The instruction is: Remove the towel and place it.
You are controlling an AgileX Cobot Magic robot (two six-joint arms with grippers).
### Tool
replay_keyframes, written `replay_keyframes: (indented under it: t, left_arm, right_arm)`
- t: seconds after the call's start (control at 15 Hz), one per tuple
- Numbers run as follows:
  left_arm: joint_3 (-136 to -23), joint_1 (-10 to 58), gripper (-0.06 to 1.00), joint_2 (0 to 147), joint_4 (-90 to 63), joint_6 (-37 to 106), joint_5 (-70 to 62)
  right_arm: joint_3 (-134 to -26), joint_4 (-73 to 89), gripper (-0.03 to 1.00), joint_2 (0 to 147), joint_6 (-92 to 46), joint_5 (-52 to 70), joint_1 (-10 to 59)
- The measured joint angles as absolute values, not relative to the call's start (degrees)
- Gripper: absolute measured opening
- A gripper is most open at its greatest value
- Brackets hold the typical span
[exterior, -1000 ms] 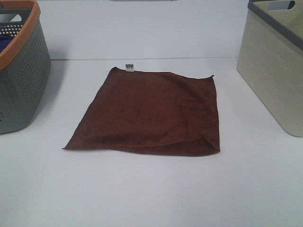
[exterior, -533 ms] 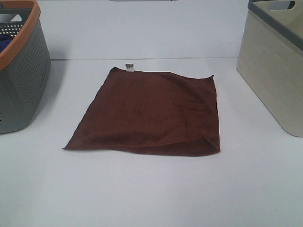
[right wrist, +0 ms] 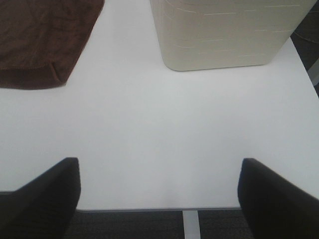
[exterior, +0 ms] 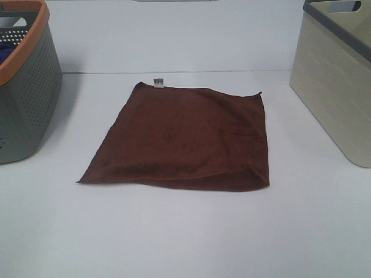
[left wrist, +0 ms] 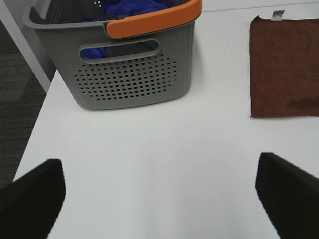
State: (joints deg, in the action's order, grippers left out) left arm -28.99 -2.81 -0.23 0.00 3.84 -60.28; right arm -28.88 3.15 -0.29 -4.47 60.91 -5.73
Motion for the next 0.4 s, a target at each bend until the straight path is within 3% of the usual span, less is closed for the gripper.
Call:
replay_keyframes:
  t: [0.4]
  left_arm:
    - [-28.99,-2.81,0.99,-0.23,0.00,3.84,-60.28]
  right_arm:
    - [-28.88,3.15,0.76,-0.29,-4.47,60.91,-5.73]
